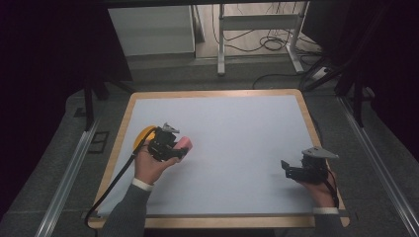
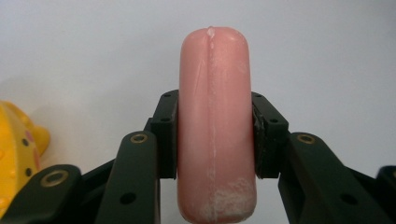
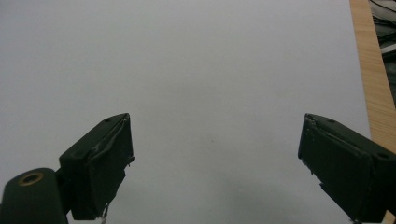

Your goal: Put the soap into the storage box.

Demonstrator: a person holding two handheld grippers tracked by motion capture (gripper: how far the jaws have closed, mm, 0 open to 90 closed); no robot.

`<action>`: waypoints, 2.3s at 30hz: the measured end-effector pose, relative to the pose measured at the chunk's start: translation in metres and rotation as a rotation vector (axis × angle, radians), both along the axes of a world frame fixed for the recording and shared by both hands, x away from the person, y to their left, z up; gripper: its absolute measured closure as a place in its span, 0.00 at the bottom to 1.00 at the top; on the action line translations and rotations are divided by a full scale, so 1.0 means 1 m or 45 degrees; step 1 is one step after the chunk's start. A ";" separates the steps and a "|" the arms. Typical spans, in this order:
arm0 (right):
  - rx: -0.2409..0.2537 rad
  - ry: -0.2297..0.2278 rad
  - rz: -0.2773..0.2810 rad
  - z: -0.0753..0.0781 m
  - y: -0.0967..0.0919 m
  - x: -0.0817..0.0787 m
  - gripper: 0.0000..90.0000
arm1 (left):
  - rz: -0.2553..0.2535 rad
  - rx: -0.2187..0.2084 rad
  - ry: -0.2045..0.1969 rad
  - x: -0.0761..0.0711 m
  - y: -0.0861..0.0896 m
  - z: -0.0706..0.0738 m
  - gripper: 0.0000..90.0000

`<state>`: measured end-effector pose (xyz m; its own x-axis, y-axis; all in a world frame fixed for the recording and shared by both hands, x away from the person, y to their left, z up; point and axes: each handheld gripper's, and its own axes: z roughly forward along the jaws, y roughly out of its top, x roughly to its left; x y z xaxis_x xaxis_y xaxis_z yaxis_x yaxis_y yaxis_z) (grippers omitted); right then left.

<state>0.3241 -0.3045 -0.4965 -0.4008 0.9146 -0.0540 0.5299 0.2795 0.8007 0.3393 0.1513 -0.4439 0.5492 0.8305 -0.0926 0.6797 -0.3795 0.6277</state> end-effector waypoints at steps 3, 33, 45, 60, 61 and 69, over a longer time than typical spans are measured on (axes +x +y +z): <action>0.002 -0.006 -0.003 0.001 -0.001 -0.001 0.11 | 0.009 0.000 -0.005 -0.001 0.003 0.002 0.67; -0.013 0.002 0.009 -0.001 0.001 0.000 0.11 | 0.089 0.009 -0.023 0.009 0.031 0.012 0.67; -0.012 0.003 0.007 0.000 0.001 0.000 0.11 | 0.122 0.004 -0.025 0.014 0.040 0.015 0.67; -0.014 0.006 0.006 -0.001 0.000 0.000 0.11 | 0.192 0.011 -0.020 0.021 0.059 0.020 0.67; -0.015 0.006 0.007 -0.001 0.000 0.000 0.11 | 0.197 0.011 -0.020 0.021 0.061 0.020 0.67; -0.016 0.007 0.009 -0.001 0.001 0.000 0.11 | 0.236 0.018 -0.023 0.021 0.070 0.019 0.67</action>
<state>0.3241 -0.3039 -0.4972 -0.4074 0.9111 -0.0629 0.5325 0.2929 0.7941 0.3603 0.2211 -0.4249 0.3880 0.9188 -0.0719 0.7276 -0.2576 0.6358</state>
